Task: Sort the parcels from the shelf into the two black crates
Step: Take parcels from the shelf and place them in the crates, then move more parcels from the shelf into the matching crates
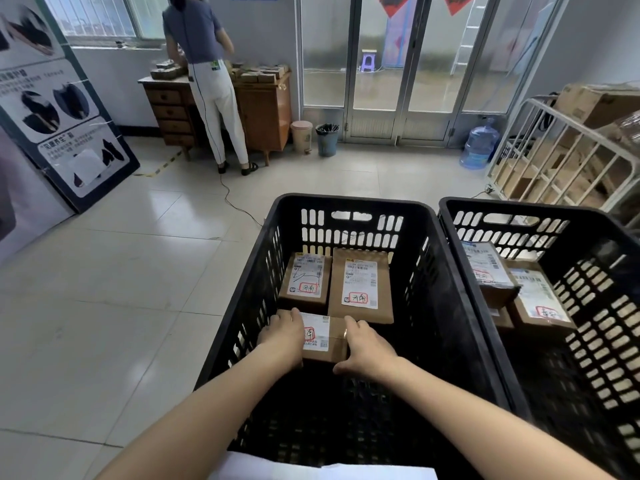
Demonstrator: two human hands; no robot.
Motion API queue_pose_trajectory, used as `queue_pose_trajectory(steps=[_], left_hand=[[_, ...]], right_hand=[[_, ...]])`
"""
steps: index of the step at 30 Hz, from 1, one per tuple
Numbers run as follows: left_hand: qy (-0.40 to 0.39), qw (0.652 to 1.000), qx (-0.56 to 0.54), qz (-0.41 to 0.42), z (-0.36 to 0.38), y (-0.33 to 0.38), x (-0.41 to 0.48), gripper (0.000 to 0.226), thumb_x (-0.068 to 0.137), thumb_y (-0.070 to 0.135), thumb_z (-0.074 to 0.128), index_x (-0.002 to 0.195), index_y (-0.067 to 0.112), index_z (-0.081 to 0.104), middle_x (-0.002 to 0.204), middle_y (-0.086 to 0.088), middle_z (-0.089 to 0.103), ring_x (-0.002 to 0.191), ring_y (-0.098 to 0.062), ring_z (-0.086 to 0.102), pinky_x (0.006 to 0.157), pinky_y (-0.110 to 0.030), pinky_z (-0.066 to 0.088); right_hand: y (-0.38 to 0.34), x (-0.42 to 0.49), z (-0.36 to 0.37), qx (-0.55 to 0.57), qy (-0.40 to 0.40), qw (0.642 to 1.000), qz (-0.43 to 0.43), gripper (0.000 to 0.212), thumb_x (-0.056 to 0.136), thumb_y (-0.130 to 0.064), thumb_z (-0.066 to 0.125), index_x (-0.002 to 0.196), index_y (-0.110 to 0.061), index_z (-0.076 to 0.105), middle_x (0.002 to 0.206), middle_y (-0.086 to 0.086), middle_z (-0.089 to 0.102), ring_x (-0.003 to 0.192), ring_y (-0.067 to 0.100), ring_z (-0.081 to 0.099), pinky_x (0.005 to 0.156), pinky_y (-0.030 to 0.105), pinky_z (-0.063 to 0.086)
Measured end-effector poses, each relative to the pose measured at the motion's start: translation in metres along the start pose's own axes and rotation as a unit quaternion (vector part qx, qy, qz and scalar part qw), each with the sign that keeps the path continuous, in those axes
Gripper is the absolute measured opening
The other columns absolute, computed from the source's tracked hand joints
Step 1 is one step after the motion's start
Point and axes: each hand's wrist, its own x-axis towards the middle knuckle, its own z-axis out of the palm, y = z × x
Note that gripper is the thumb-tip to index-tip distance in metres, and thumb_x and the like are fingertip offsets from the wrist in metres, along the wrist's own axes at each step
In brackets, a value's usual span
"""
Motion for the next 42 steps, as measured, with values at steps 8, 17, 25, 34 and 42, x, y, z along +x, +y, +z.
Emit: queue_pose_trajectory(steps=[8, 17, 25, 34, 42], left_hand=[[0.101, 0.988, 0.000, 0.114, -0.030, -0.007, -0.035, 0.079, 0.075, 0.044, 0.071, 0.137, 0.014, 0.034, 0.139, -0.005, 0.039, 0.130, -0.022, 0.035, 0.111, -0.035, 0.031], [0.157, 0.976, 0.067, 0.132, -0.056, 0.000, -0.071, 0.087, 0.077, 0.051, 0.065, 0.145, 0.017, 0.023, 0.149, -0.004, 0.028, 0.140, -0.023, 0.019, 0.118, -0.044, 0.008], [0.197, 0.953, 0.068, 0.219, -0.072, 0.025, -0.104, 0.086, 0.079, 0.053, 0.062, 0.145, 0.017, 0.020, 0.151, -0.004, 0.024, 0.142, -0.023, 0.016, 0.117, -0.042, 0.008], [0.223, 0.915, 0.043, 0.332, -0.083, 0.053, -0.155, 0.089, 0.079, 0.052, 0.062, 0.147, 0.019, 0.016, 0.153, -0.005, 0.020, 0.144, -0.023, 0.011, 0.119, -0.043, 0.006], [0.232, 0.861, 0.055, 0.449, -0.078, 0.109, -0.210, 0.089, 0.079, 0.055, 0.060, 0.148, 0.020, 0.015, 0.152, -0.004, 0.022, 0.143, -0.024, 0.014, 0.117, -0.041, 0.007]], right_hand=[[0.006, -0.042, -0.041, -0.061, 0.082, 0.992, -0.074, 0.085, 0.077, -0.047, 0.066, 0.143, -0.015, 0.023, 0.142, 0.006, 0.037, 0.130, 0.024, 0.036, 0.107, 0.036, 0.035], [0.019, -0.099, -0.068, -0.132, 0.154, 0.977, -0.064, 0.091, 0.076, -0.053, 0.062, 0.146, -0.017, 0.018, 0.149, 0.006, 0.026, 0.139, 0.023, 0.021, 0.115, 0.034, 0.019], [0.021, -0.162, -0.079, -0.136, 0.203, 0.969, 0.026, 0.094, 0.077, -0.056, 0.060, 0.149, -0.016, 0.013, 0.155, 0.009, 0.016, 0.144, 0.024, 0.012, 0.119, 0.036, 0.012], [0.014, -0.255, -0.072, -0.130, 0.260, 0.947, 0.138, 0.093, 0.079, -0.058, 0.058, 0.149, -0.017, 0.012, 0.156, 0.008, 0.012, 0.144, 0.023, 0.009, 0.118, 0.037, 0.013], [0.022, -0.350, -0.059, -0.111, 0.288, 0.922, 0.236, 0.090, 0.082, -0.055, 0.057, 0.150, -0.017, 0.010, 0.156, 0.007, 0.010, 0.144, 0.023, 0.007, 0.118, 0.037, 0.011]])
